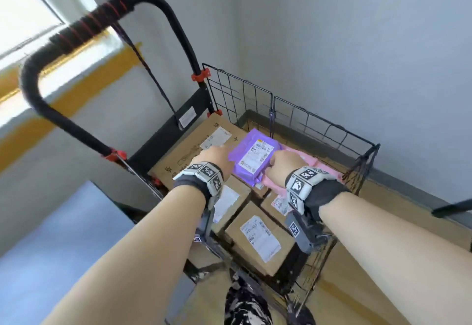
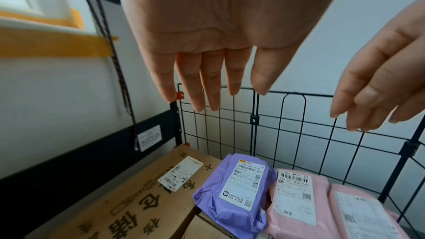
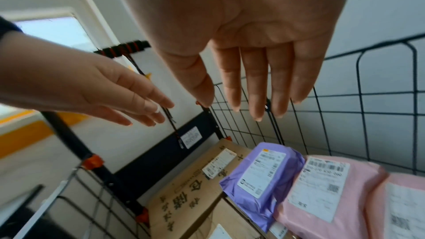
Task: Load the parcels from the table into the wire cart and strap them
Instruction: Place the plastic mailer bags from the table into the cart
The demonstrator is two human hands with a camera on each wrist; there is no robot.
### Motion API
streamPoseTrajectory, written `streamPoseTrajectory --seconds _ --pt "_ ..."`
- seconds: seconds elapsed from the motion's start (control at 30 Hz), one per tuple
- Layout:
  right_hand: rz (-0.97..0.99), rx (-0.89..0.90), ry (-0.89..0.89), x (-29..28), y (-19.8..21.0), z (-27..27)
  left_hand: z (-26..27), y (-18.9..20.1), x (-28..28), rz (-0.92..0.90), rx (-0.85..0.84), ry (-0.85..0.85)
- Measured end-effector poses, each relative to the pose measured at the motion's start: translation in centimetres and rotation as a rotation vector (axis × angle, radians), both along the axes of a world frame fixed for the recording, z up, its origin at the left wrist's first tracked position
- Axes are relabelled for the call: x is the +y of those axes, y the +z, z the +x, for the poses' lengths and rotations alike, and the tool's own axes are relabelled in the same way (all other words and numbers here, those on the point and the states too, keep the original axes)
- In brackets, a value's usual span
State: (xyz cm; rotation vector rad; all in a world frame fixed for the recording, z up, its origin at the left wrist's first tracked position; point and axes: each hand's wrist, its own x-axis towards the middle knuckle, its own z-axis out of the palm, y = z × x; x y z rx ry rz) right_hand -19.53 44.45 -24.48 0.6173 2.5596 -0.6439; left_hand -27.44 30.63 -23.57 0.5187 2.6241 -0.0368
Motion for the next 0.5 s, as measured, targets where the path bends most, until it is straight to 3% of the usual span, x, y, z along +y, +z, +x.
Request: streamPoseTrajectory --seconds 0.2,0.5 --pt "-0.026 0.131 0.181 -2.3 6.6 4.6 8.3 6.7 -3.9 0.055 0.05 0.152" --pt "-0.037 0.281 0.536 -14.8 14.2 8.6 19.7 14.1 -16.9 0.11 0.178 0.496"
